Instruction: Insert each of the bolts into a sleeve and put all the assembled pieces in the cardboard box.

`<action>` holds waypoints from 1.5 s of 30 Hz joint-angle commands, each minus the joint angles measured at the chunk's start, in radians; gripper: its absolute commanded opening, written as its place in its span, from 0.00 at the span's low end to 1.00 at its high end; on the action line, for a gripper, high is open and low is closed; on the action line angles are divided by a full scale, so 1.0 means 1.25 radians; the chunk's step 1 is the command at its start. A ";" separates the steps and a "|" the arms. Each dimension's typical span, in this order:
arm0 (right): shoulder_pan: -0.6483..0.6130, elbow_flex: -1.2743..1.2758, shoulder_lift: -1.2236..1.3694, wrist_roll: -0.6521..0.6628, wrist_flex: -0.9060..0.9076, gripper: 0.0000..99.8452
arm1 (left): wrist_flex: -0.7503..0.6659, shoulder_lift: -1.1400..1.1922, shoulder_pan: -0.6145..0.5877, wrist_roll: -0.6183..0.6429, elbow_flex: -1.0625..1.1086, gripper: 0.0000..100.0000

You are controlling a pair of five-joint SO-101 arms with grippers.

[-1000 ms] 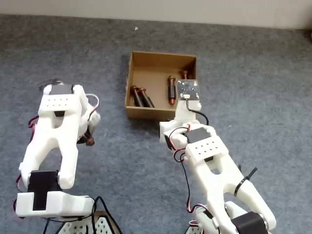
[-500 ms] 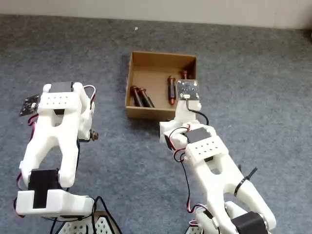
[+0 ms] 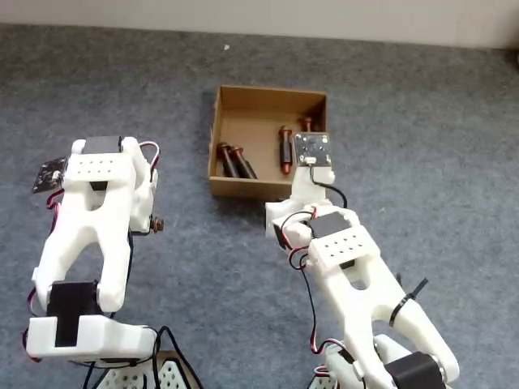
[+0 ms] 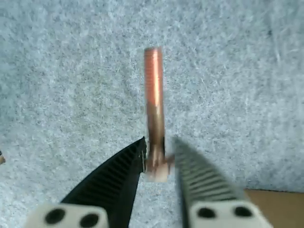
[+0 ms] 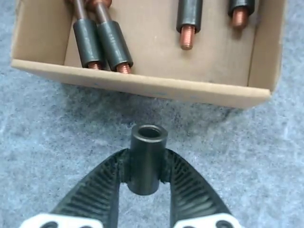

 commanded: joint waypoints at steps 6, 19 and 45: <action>0.014 -0.012 -0.006 -0.001 -0.024 0.01 | 0.014 -0.015 0.001 -0.135 -0.037 0.44; 0.014 -0.012 -0.006 -0.001 -0.024 0.01 | 0.212 -0.015 -0.012 -0.838 -0.152 0.44; 0.015 -0.012 -0.006 0.000 -0.024 0.01 | -0.004 -0.007 -0.077 -2.255 0.030 0.24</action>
